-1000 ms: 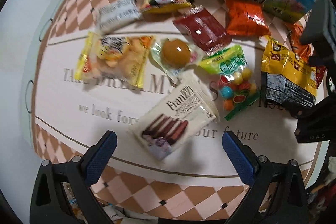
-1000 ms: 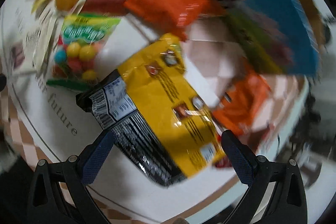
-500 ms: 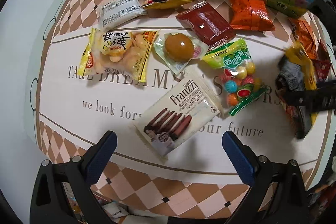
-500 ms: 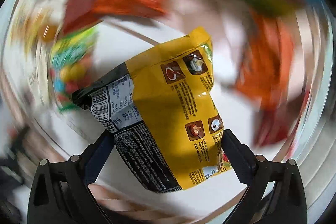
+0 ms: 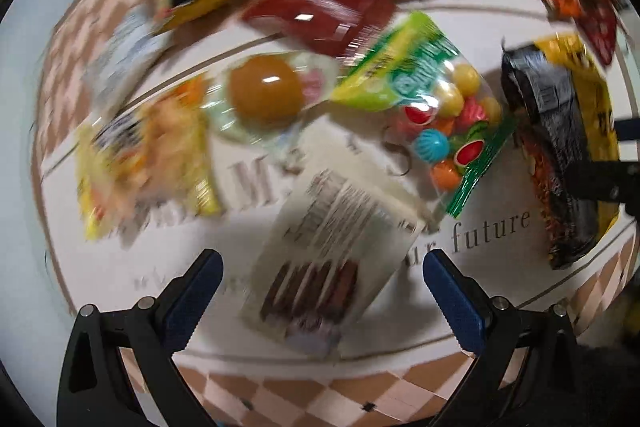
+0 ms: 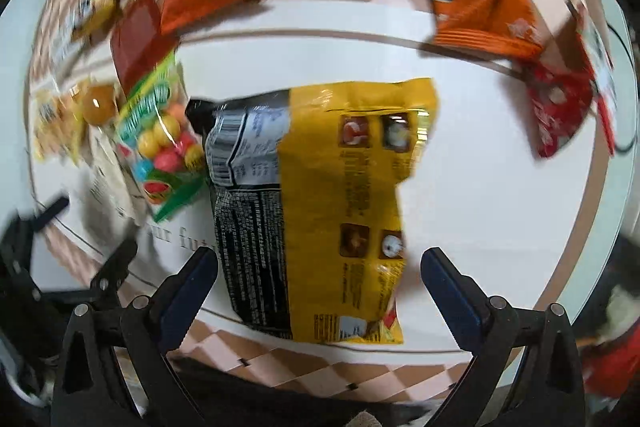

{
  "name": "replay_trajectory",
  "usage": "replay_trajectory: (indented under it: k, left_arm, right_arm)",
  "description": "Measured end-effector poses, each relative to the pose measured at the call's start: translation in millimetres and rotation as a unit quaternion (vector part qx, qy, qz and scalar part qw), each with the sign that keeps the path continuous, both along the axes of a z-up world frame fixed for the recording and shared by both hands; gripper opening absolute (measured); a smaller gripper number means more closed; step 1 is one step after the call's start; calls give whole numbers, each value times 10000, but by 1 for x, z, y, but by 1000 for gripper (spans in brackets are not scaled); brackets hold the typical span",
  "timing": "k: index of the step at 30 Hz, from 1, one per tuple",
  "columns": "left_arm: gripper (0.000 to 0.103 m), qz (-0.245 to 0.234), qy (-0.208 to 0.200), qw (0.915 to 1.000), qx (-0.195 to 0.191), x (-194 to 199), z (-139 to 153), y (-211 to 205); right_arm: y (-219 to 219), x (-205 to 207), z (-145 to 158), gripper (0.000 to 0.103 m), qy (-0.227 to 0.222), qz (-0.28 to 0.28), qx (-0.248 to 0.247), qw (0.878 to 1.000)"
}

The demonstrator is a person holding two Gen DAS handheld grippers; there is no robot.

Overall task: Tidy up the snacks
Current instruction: 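Grasp the Franzzi cookie pack with the left tool while the right tool grasps the yellow-black bag, then carry both packs into the cardboard box and open both tools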

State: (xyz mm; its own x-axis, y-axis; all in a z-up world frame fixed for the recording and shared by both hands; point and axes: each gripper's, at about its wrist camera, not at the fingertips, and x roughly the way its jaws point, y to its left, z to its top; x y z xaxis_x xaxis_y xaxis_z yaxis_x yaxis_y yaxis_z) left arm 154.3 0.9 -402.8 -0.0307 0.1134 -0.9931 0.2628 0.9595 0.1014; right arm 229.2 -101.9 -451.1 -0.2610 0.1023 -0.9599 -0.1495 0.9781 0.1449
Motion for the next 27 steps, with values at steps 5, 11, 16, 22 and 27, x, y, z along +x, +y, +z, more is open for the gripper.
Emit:
replay_trajectory:
  k: [5, 11, 16, 22, 27]
  left_arm:
    - [68, 352, 192, 9989, -258, 10, -11, 6]
    - [69, 1955, 490, 9762, -804, 8, -13, 51]
    - [71, 1764, 667, 9794, -726, 6, -25, 50]
    - [71, 1301, 725, 9860, -749, 7, -24, 28]
    - [60, 1204, 640, 9880, -728, -14, -18, 19]
  right_arm:
    - [0, 1, -19, 103, 57, -180, -121, 9997]
    - [-52, -8, -26, 95, 292, -1634, 109, 9861]
    - [-76, -17, -33, 97, 560, -1863, 321, 9804]
    - [-81, -16, -15, 99, 283, -1455, -7, 9889]
    - [-95, -21, -7, 100, 234, -1374, -78, 9902]
